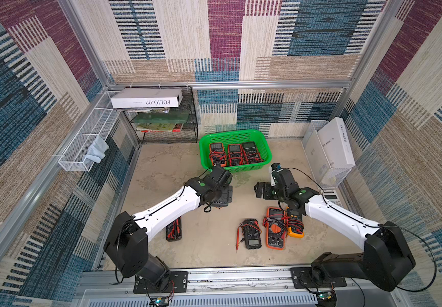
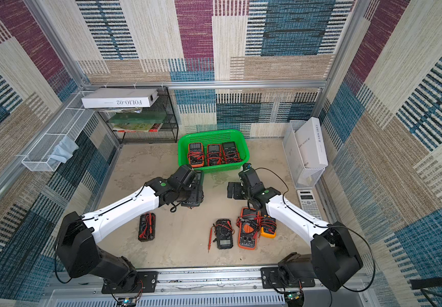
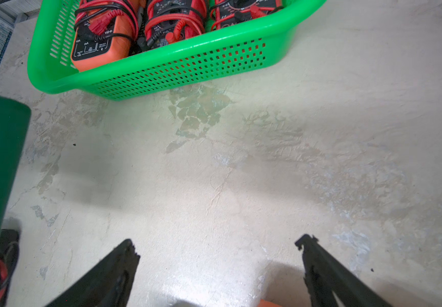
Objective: Put the multimeter into the basket
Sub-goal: Place the multimeter in the basket.
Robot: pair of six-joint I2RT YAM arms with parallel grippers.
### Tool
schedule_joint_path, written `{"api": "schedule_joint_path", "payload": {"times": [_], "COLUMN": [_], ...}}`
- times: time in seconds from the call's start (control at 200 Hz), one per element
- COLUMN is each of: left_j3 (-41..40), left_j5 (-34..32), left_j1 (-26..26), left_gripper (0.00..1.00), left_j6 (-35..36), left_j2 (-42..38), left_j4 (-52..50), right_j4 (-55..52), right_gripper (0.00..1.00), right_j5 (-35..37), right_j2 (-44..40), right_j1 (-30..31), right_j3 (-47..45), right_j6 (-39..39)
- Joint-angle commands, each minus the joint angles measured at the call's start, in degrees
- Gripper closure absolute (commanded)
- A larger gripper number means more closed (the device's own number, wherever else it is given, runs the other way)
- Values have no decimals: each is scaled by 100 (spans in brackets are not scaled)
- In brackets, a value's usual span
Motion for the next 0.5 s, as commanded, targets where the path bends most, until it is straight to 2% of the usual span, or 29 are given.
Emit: {"api": "schedule_joint_path", "payload": {"times": [0.0,0.491], "left_j3": [466,2911], "left_j5": [-259,-454], "left_j1": [13,242], "left_gripper": [100,100], "left_j6": [304,908], "left_j2": [211,1808], "left_j4": [36,-213], "right_j4": [47,83], "right_gripper": [0,0], "right_j5": [-66,-82], "right_j2": [-24,-168], "right_j1": [-4,-48], "right_j3": [0,-149], "right_j6": [30,78]}}
